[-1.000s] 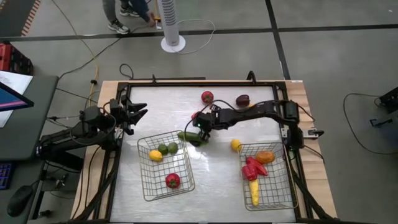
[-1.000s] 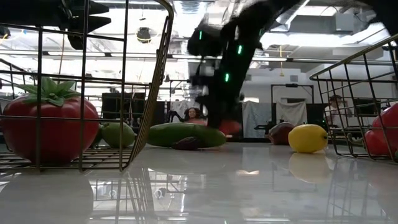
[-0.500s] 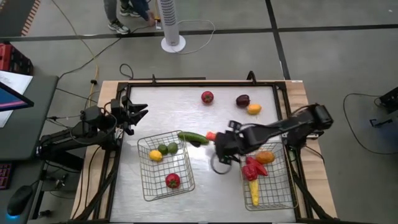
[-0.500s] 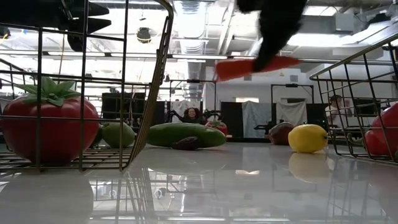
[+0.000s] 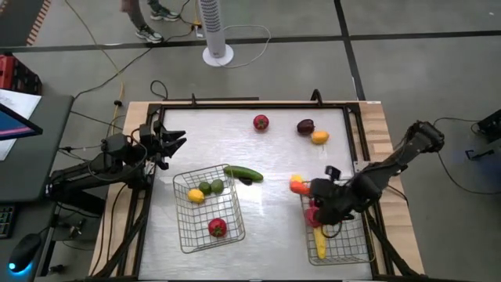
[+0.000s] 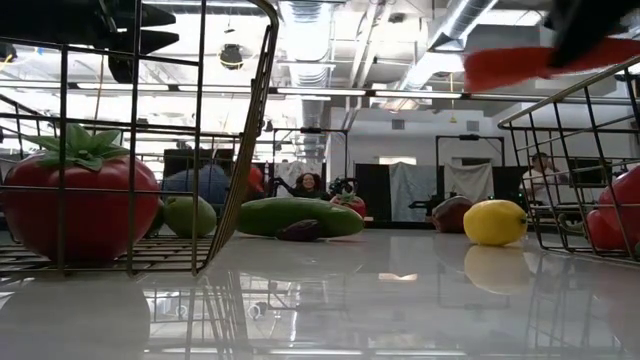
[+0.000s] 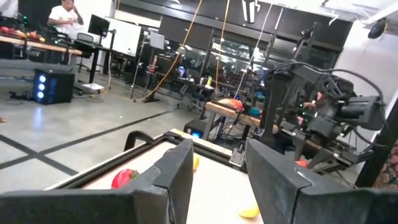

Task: Sort produce into baskets
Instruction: Put the orange carrot into the right wire basket, then put the yellow lemon into the left wire basket

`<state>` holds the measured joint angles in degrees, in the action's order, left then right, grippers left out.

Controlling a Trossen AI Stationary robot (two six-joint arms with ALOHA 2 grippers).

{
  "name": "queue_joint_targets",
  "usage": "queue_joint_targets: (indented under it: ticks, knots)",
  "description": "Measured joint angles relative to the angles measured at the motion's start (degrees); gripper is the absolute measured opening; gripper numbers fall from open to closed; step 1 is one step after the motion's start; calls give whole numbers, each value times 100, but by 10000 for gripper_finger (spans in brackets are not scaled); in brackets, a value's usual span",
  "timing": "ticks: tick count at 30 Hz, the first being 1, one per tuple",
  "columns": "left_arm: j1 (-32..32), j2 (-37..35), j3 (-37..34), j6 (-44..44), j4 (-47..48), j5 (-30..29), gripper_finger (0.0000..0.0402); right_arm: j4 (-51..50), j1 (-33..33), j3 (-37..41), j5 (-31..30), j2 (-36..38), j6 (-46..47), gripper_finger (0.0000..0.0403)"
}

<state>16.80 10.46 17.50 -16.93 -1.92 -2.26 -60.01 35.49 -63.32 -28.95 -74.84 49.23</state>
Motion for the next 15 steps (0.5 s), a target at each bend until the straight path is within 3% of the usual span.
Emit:
queue_joint_targets:
  ticks: [7, 15]
  knots:
    - [0, 0, 0, -2, 115, 46, 133, -27, 516, 702, 173, 351, 1388, 166]
    - [0, 0, 0, 26, 97, -58, 133, -523, 666, 735, 381, 218, 2089, 245]
